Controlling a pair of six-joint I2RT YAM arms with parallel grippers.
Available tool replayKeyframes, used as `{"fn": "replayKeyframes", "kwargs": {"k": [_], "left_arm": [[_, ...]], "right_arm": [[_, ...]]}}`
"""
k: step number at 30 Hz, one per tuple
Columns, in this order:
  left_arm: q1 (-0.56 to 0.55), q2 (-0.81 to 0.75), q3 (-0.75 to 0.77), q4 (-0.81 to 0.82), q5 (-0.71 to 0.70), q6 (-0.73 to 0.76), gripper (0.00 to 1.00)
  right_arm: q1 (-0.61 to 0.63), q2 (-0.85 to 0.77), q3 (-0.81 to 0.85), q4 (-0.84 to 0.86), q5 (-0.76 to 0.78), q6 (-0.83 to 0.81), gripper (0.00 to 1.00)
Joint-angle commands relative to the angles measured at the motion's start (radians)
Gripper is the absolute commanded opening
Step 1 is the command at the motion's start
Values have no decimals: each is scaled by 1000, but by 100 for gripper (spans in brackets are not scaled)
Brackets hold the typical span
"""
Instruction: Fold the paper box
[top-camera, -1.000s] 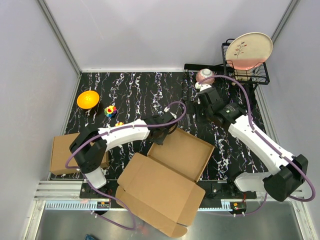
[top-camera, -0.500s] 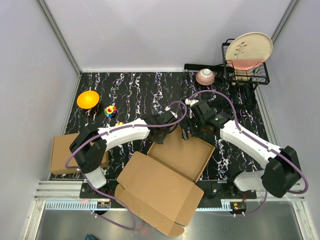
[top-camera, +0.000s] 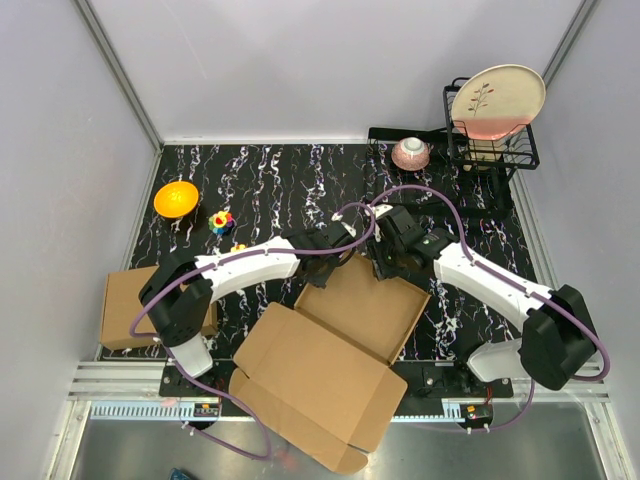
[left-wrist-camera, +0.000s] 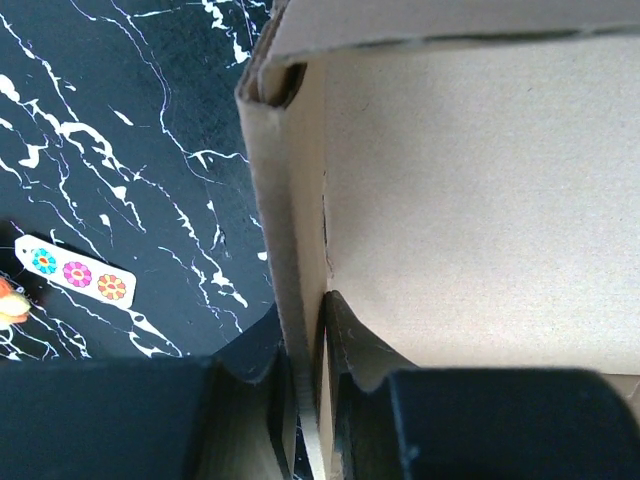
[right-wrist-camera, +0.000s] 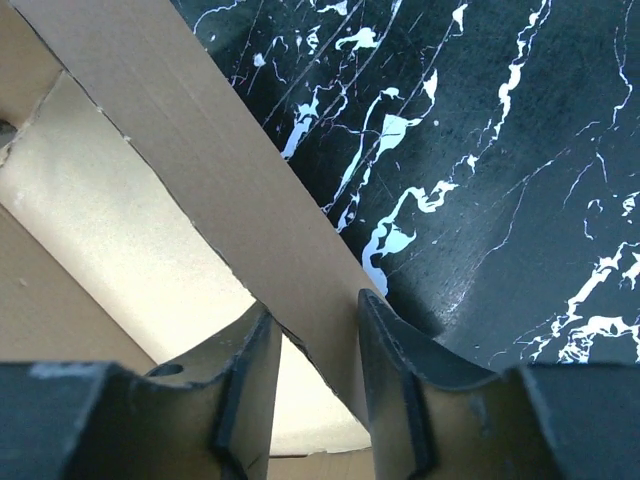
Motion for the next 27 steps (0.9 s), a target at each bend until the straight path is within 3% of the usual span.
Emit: {"fn": "replayKeyframes", "kwargs": {"k": [1,10,17,21,27], "left_arm": [[-4,-50,60,-11,-21,35,17],[19,-96,158,-91,-107,55,25],[59,-165,372,-218,-156,106,34],[60,-239,465,-251,-219,80,38],[62,-387,511,-200,-370,55,49]], "right_arm": [[9,7,13,26,28,-15,40],[9,-17,23,11,61,-18,24],[11,-19,51,-17,82,-21,16],[8,3,103,-43,143,42,0],[-18,46,189,-92,159,111,0]]}}
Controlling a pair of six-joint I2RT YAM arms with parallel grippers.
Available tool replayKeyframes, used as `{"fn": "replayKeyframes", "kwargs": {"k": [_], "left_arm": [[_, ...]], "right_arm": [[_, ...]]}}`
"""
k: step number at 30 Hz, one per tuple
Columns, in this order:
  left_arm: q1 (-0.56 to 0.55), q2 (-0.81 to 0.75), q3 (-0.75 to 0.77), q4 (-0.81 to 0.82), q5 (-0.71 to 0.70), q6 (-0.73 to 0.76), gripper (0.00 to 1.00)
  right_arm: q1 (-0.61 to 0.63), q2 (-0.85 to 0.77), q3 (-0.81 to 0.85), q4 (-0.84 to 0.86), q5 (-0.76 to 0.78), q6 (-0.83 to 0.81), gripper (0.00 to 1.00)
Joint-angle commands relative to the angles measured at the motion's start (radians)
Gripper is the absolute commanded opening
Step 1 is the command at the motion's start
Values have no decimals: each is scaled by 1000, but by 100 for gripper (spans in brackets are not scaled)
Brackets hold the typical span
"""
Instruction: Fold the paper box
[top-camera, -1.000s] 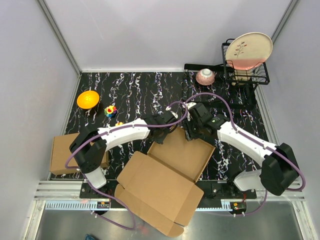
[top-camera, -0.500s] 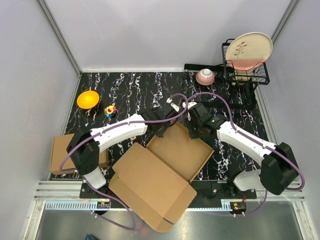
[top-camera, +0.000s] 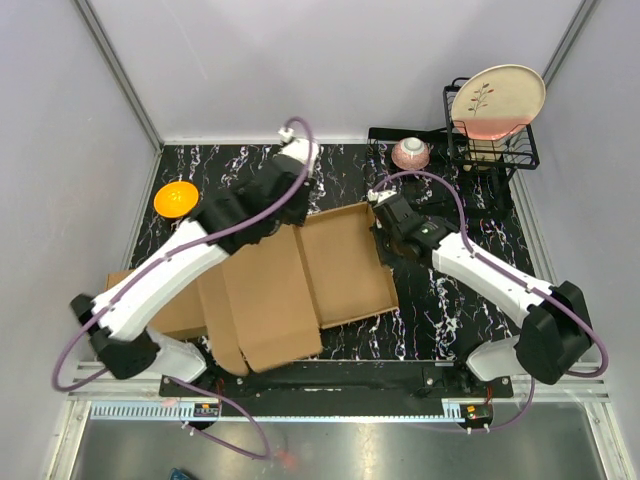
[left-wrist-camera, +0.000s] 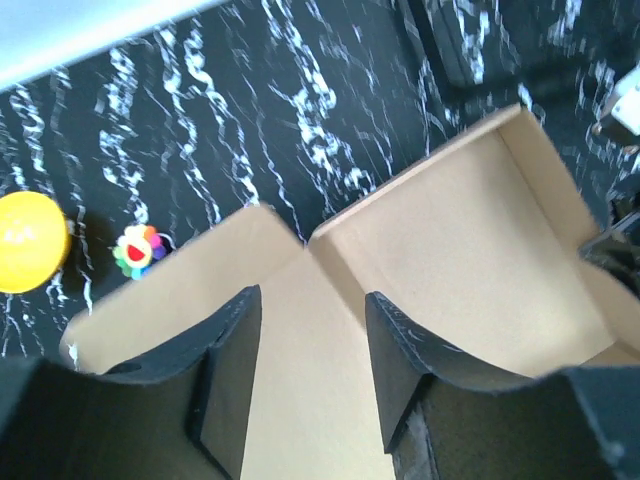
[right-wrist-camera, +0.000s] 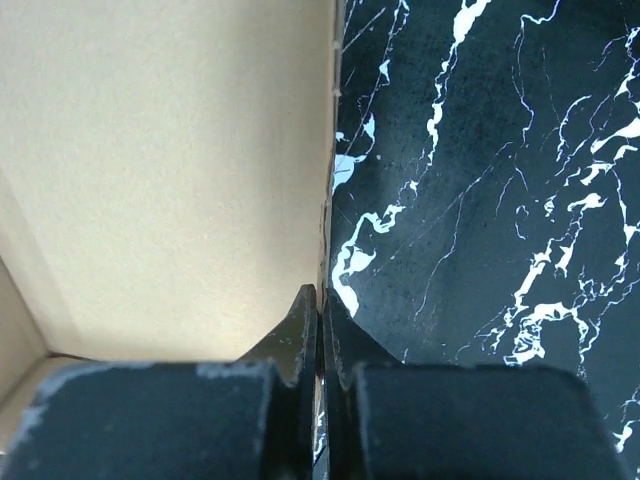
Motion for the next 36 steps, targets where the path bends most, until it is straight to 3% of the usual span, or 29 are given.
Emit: {"fn": "replayKeyframes", "kwargs": {"k": [1,5,12,18,20,21,23,24,28,32,34,35,36], "left_arm": [[4,-146,48,62,-197,-10,51],[2,-281,-57,180,-230,-35,52],[2,-544,-361,415,-218,-79,52],[2,-574,-449,426,-181,-124,50],[2,-580,-472,429,-181,-137,50],[2,-582,-479,430,-178,-141,50],[2,-586,-504,449,-171,-142,50],[2,-586,-512,452,-171,-144,50],[2,-582,-548,469,-168,-150,50],[2,-577,-562,472,-179,-153,51],[2,-583,-575,470,-176,-160,50],[2,-592,-581,470,-172,-168,50],[1,-598,-599,472,-170,-176,50]], "right_arm": [[-23,23,90,-40,31,94,0],[-63,17,94,-39,-36,203,0],[-67,-71,-27,90,-121,562,0],[-65,-201,-207,237,-125,870,0],[-51,-201,-241,280,-175,892,0],[-44,-192,-234,271,-185,879,17],[-18,-172,-177,169,-123,807,35],[10,-173,-159,132,-86,782,51],[15,-209,-78,0,28,668,70],[16,-223,2,-57,204,488,74],[16,-209,16,27,257,383,74],[16,-186,9,83,304,237,74],[16,-172,-5,231,318,160,73]]}}
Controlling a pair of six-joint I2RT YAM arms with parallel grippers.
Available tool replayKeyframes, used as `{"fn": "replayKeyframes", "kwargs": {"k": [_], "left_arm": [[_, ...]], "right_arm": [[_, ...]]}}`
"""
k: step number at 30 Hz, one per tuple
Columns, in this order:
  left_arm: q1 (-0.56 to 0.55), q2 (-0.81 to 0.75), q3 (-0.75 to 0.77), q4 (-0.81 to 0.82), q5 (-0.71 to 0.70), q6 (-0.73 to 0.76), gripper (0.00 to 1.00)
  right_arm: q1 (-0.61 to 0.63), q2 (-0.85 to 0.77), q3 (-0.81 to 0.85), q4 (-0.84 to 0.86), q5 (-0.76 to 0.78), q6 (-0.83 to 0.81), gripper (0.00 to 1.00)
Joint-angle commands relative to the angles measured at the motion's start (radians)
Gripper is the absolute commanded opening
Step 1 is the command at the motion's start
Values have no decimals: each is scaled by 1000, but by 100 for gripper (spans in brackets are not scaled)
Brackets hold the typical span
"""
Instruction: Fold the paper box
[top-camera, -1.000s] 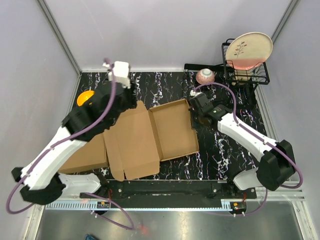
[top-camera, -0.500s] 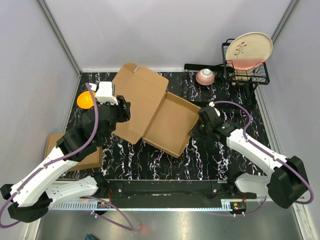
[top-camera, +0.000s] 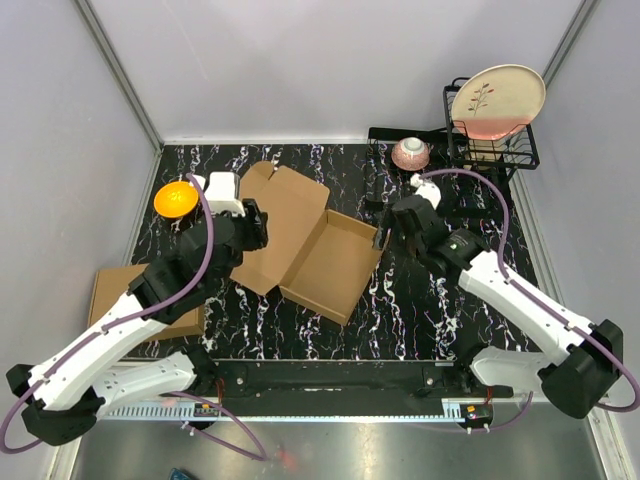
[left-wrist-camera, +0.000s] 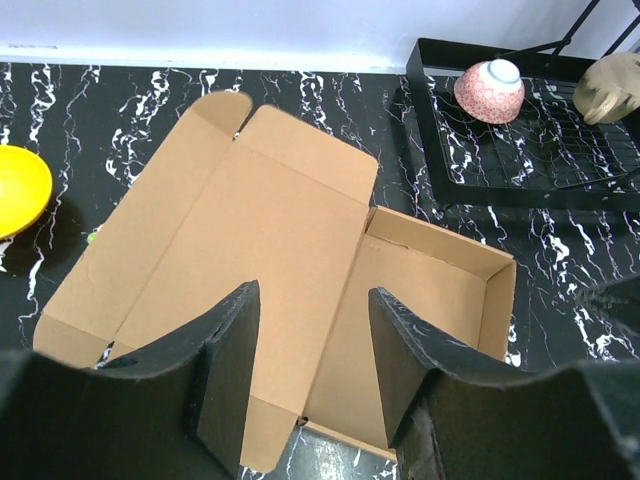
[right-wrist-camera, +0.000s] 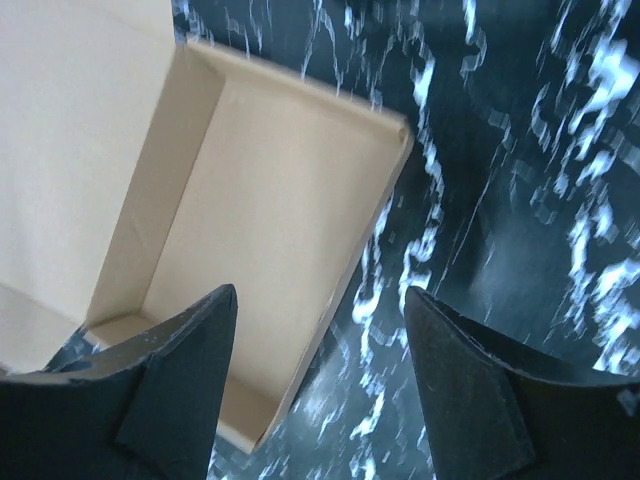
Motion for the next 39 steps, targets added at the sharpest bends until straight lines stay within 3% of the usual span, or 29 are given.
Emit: {"fn": "replayKeyframes", "kwargs": {"k": [1,3,8,14,19,26,34,39], "left_arm": [[-1,-45,-40,58,10,-34,50],[-1,-61,-84,77,17,-47,50],[-4,-89,-129,81,56,-61,50],[-11,-103,-156,56,60,-61,51],[-10,-100,-170,58,71,-50,51],[-11,-83,-234,68,129,-105,51],[-19,-3,-337,42,171,-273,50],[-22,70,-346,-1,116,-354,50]], "right_arm": [[-3,68,-22,308,187,-427,73],[-26,125,-35,462,129,-613,73],[-86,360,97,486,-82,-791,69],[-104,452,126,569,-119,-824,69],[-104,536,175,510,-145,-836,63],[-104,506,79,463,-162,-685,38],[-103,334,-179,512,-145,-463,27],[-77,211,-283,483,-82,-362,24]]}}
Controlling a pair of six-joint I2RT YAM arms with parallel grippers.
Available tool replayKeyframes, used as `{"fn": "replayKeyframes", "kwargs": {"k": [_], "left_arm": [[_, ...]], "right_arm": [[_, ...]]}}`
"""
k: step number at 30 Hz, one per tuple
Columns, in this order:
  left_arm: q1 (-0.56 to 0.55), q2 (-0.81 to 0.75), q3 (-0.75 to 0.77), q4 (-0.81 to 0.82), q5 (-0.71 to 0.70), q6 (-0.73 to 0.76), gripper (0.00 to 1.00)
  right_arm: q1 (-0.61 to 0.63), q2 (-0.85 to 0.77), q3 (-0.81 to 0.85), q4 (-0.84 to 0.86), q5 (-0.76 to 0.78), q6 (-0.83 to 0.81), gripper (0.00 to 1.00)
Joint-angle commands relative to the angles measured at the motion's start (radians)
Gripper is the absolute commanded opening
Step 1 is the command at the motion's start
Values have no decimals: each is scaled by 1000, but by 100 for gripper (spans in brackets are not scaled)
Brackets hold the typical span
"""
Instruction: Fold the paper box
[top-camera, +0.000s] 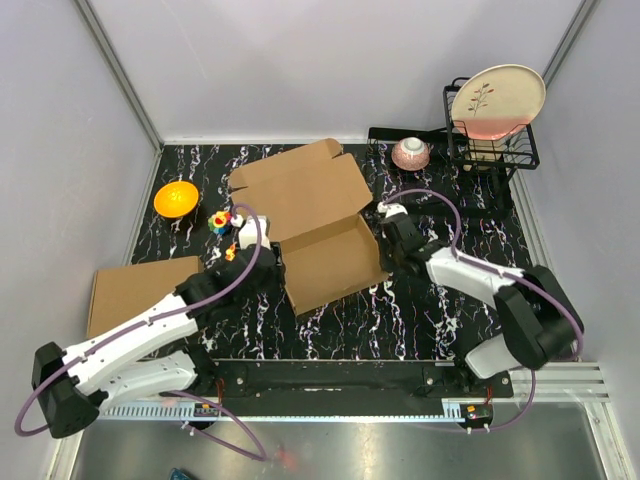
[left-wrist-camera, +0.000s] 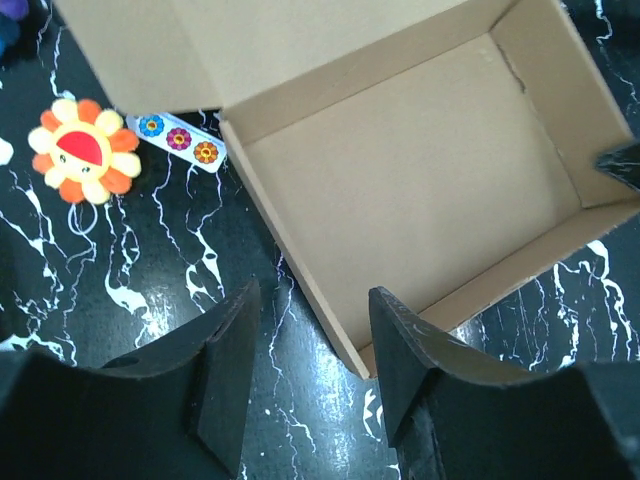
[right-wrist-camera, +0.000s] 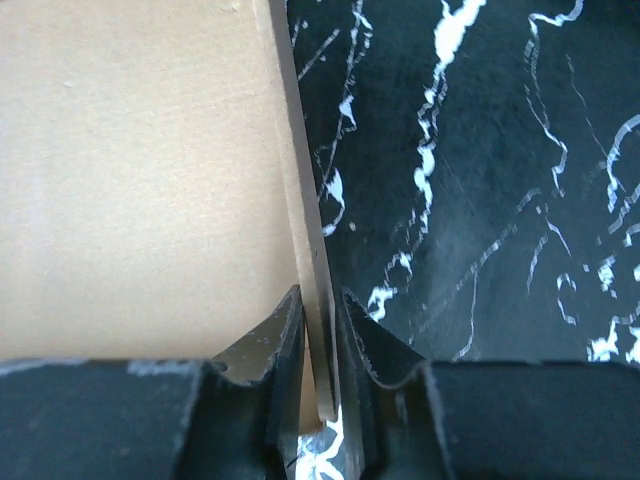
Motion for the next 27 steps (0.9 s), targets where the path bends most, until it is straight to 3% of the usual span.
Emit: {"fn": "replayKeyframes", "kwargs": {"k": [1,6,12,18,23,24,27], "left_arm": [[-3,47,0,0,-38,-112,51],[-3,180,23,46,-16,-117,52],[0,402,81,98,27,-97,52],[3,501,109,124,9,-57,51],[12,503,144,141,-32,-2,51],[21,500,153,135,-37,9,52],[39,446,199,85,-89,13,55]], "right_arm": [[30,-159,-52,0,104,162,24],[91,-265,-123,-52,175,256,25],[153,-282,-187,-75,168,346,24],[190,-322,-215,-93,160,374,24],[191,-406,-197,-149,201,386,48],[193,-440,-184,-161,229,386,56],[193,-486,-122,-224,295,371,66]]}}
